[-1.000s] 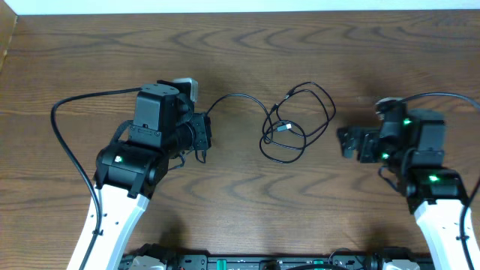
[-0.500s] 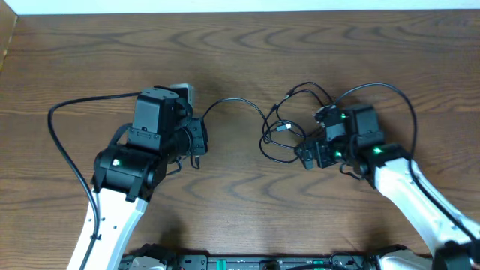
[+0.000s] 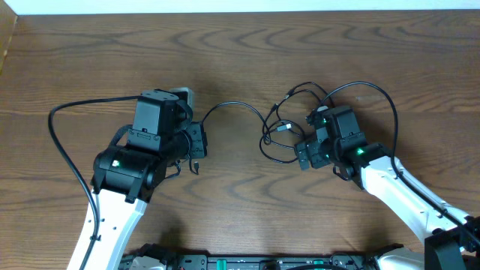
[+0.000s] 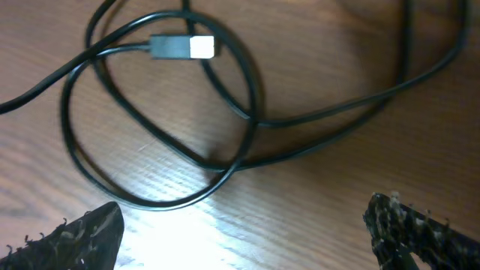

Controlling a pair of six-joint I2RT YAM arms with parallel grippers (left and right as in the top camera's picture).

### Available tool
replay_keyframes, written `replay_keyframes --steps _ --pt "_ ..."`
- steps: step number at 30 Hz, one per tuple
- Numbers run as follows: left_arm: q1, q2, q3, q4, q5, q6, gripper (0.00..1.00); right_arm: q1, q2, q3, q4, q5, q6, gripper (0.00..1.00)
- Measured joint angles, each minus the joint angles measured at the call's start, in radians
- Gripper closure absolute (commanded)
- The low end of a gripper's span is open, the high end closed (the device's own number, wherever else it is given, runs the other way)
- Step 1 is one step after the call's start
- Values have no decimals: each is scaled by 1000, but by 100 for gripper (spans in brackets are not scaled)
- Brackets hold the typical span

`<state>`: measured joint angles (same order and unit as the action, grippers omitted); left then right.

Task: Untangle cables

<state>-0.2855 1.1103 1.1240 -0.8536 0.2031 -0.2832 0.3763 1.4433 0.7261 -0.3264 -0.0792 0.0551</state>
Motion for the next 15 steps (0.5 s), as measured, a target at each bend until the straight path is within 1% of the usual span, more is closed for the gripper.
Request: replay_keyframes --steps 7,15 --pt "0 0 0 -9 -7 0 93 0 2 -2 61 50 -7 1" --pt "0 0 0 -11 -19 0 92 0 9 -2 94 62 -8 1"
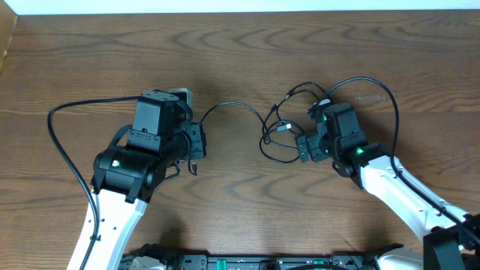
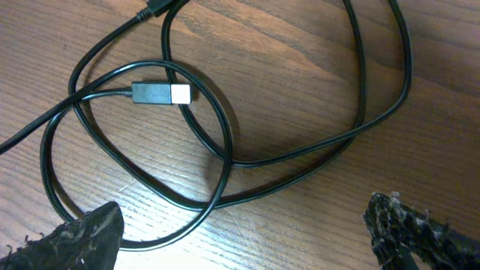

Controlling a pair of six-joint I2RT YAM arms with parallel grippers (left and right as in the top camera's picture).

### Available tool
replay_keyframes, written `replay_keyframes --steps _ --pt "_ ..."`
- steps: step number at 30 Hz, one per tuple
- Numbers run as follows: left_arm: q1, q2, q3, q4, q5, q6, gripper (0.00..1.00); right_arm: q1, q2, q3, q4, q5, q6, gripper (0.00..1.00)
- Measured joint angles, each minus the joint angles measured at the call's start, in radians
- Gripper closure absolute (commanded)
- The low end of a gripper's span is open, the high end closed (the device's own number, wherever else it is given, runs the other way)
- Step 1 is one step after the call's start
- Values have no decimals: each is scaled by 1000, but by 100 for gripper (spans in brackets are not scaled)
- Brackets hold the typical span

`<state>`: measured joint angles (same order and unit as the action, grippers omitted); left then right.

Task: Untangle cables

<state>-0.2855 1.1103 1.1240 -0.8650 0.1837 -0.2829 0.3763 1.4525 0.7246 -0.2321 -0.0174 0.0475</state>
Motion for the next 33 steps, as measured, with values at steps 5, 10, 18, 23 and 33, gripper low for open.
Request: replay_keyframes --steps 5,10,18,23,33 --pt "0 0 0 -2 -3 0 93 0 2 0 8 0 0 1" --pt "0 0 0 -2 -3 0 92 0 8 0 22 0 0 1" --pt "0 0 0 -3 -3 0 92 0 14 0 56 0 0 1" --pt "0 0 0 -4 -3 0 93 0 17 0 80 0 0 1" --pt "0 0 0 -7 -3 0 92 0 106 0 153 -8 0 1"
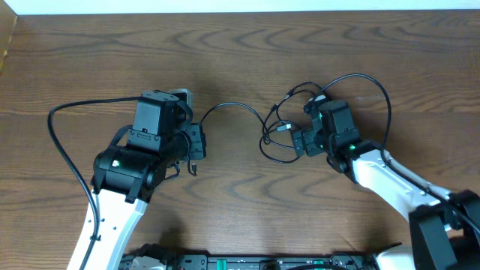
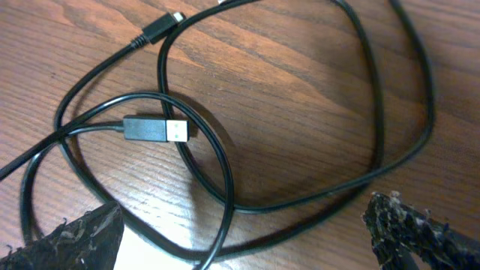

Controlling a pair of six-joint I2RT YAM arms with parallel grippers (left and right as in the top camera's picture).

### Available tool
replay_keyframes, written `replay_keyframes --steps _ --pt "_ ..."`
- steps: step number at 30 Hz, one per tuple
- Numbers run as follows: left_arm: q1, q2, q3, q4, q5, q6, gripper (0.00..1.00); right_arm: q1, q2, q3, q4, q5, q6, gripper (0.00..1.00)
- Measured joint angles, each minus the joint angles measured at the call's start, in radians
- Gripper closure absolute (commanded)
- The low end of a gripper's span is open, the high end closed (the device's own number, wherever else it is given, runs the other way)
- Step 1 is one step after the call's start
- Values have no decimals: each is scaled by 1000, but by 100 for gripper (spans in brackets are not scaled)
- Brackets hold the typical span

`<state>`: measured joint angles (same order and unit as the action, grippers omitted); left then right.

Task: Untangle cables

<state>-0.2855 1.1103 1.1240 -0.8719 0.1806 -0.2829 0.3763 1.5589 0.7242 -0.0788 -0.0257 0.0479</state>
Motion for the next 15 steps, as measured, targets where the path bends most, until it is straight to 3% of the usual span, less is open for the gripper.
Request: replay_keyframes --steps 15 --pt "0 0 0 0 0 0 92 0 118 0 77 -5 0 1"
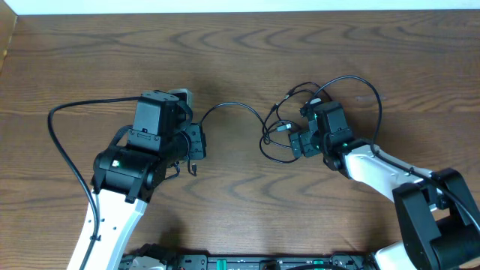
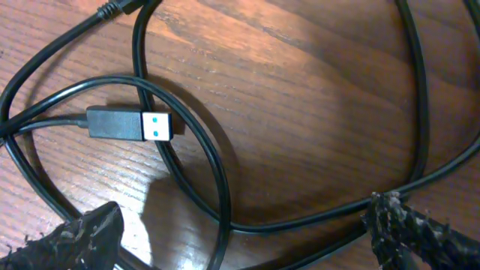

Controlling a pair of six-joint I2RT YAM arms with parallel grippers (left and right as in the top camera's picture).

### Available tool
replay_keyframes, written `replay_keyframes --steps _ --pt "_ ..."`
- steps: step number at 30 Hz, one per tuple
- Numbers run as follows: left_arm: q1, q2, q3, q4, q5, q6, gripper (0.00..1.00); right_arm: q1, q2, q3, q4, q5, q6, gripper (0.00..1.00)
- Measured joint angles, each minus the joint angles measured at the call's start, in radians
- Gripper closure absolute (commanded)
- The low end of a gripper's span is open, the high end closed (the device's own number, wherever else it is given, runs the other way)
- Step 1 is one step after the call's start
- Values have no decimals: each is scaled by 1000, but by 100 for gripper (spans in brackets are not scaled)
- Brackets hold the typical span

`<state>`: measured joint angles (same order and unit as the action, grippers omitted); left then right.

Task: Untangle cables

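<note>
A thin black cable (image 1: 232,105) runs from beside my left gripper (image 1: 198,147) to a tangle of loops (image 1: 279,139) at mid-table. A larger loop (image 1: 367,86) swings out to the right. In the right wrist view, a USB plug (image 2: 131,124) with a silver tip lies inside crossed strands (image 2: 217,187). My right gripper (image 2: 247,251) hovers low over that crossing, open, with a strand passing between its fingertips (image 2: 79,240) and nothing gripped. The left gripper looks open, and the cable's end lies by its upper finger.
The wooden table (image 1: 240,45) is bare around the cable. The left arm's own thick black lead (image 1: 67,142) curves over the table's left side. A second small plug (image 2: 112,9) shows at the top of the right wrist view.
My right gripper has moved a little further left over the tangle and closer to the table, so the USB plug looks larger. The big right loop has drawn in slightly. The left arm has not moved.
My right gripper started open at the tangle's lower right edge. At each later moment it was further up and left over the loops, open throughout. It now sits low over the crossing by the USB plug. The left arm stayed put.
</note>
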<state>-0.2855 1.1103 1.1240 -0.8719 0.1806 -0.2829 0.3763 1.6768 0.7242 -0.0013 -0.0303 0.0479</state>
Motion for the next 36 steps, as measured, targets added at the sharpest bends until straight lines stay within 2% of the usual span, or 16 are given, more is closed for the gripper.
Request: replay_keyframes --steps 33,36 --pt "0 7 0 -11 8 2 92 0 2 0 6 0 -31 1" --pt "0 7 0 -11 9 3 92 0 2 0 1 0 -31 5"
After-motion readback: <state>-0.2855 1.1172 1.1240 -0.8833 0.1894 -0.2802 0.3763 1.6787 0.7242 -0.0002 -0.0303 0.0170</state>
